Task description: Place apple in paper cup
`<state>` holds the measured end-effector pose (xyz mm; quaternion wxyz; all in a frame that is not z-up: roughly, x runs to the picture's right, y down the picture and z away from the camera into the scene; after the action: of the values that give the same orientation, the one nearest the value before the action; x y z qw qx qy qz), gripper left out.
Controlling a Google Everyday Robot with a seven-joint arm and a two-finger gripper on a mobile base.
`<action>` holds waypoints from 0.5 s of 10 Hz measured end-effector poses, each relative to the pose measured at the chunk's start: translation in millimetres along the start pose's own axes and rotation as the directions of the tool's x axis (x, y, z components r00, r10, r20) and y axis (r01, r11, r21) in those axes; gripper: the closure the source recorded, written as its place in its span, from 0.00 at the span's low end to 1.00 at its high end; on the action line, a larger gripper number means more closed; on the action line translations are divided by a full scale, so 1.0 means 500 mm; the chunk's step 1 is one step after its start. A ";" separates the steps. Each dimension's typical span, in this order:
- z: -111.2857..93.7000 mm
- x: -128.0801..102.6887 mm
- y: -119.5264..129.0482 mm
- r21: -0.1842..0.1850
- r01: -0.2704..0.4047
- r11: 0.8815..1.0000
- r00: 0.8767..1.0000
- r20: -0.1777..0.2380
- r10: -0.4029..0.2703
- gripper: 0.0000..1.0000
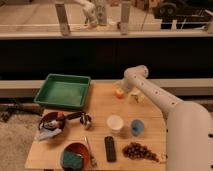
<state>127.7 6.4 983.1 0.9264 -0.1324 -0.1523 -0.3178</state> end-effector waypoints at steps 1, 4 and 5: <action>0.002 0.000 -0.002 0.001 -0.003 1.000 1.000 -0.002 0.003 0.20; 0.007 0.001 -0.001 -0.001 -0.006 1.000 1.000 -0.008 0.006 0.20; 0.008 0.001 0.000 -0.002 -0.006 1.000 1.000 -0.009 0.006 0.20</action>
<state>127.1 7.4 986.7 0.9279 -0.1322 -0.1475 -0.3160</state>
